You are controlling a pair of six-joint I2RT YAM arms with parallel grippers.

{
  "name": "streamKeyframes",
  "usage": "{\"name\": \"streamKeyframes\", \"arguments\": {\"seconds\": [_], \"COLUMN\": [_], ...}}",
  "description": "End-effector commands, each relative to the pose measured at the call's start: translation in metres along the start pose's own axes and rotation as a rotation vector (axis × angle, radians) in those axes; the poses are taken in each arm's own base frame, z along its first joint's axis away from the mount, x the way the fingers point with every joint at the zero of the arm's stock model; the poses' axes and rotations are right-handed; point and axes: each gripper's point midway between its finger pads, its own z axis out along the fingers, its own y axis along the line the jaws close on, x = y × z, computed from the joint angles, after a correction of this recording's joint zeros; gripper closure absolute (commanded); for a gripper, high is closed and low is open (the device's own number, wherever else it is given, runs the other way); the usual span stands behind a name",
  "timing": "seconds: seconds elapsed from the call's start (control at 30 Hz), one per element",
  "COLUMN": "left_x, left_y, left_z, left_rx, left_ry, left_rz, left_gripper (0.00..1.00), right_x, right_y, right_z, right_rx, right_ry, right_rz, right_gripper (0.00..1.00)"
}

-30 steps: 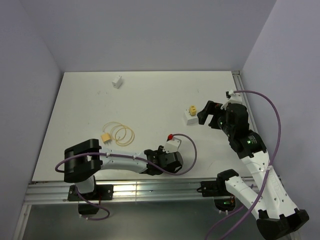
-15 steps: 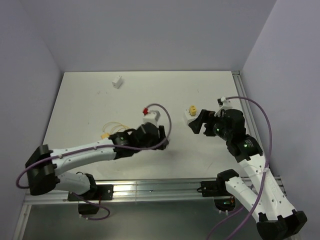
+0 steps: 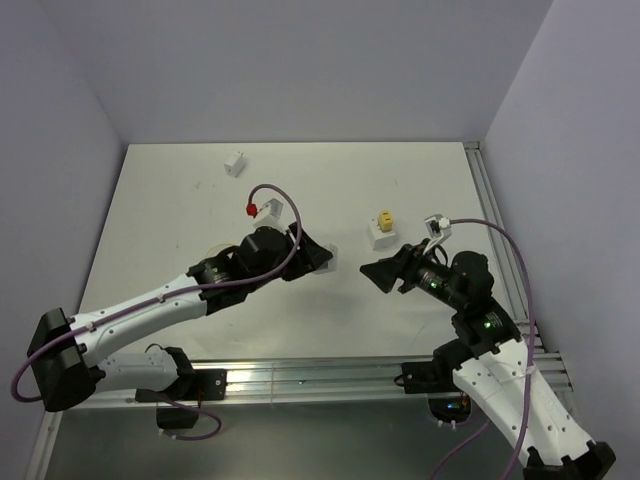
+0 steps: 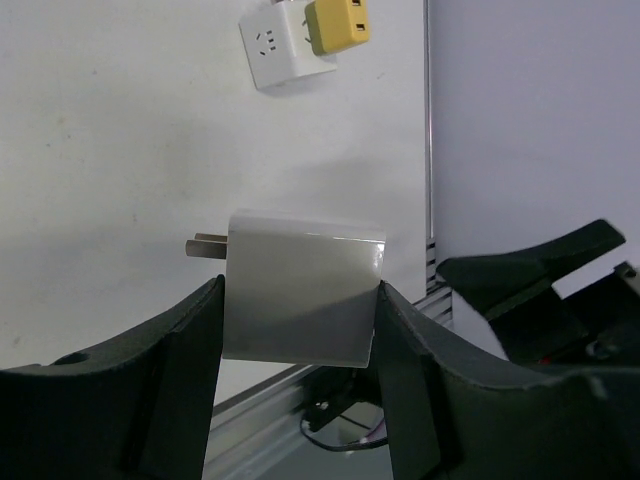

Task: Insert the plug
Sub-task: Pick up the plug from the center of the board.

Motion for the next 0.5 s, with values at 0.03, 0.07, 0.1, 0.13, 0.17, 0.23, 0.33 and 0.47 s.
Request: {"name": "streamKeyframes", "arguments": {"seconds": [0.03,0.07,0.1,0.13,0.17,0.23,0.33,0.47], "left_x": [-0.019,-0.020,-0.017,-0.023,-0.020,-0.020,-0.015,-0.015], "left_y": [-0.018,-0.016,-0.010,-0.021,-0.010,-0.019,-0.021,-0.020], "left_z": [0.004,0.007,0.015,0.016,0.023,0.024,0.024,0.021], "left_rx": [-0.025,-0.055,-0.100,-0.100,-0.162,-0.167,-0.167,-0.171], "left_ry": [-0.060,-0.066,-0.061,-0.072,-0.076,-0.097,-0.116,-0.131], "left_rz": [-0.242,-0.243,-0.242,-0.242,-0.219,-0.205,-0.206,-0.233], "left_gripper": [1.00,1.00,1.00,1.00,1.00,1.00,1.00,1.00], "right_x": [-0.007,-0.006,-0.005,-0.007,-0.007,-0.005,0.001,0.001], "right_y": [0.016,0.018,0.019,0.020,0.022,0.026,0.022,0.026], "right_z": [0.017,0.020,0.027,0.030,0.034,0.043,0.054,0.064], "right_rx": [-0.042,-0.036,-0.017,-0.005,0.001,0.024,0.098,0.118], "right_ry": [-0.045,-0.039,-0.032,-0.038,-0.038,-0.030,0.004,-0.025], "right_rz": [-0.035,-0.034,-0.035,-0.038,-0.040,-0.042,-0.055,-0.061], "right_gripper": [0.19,0.20,0.21,0.21,0.22,0.23,0.26,0.27]}}
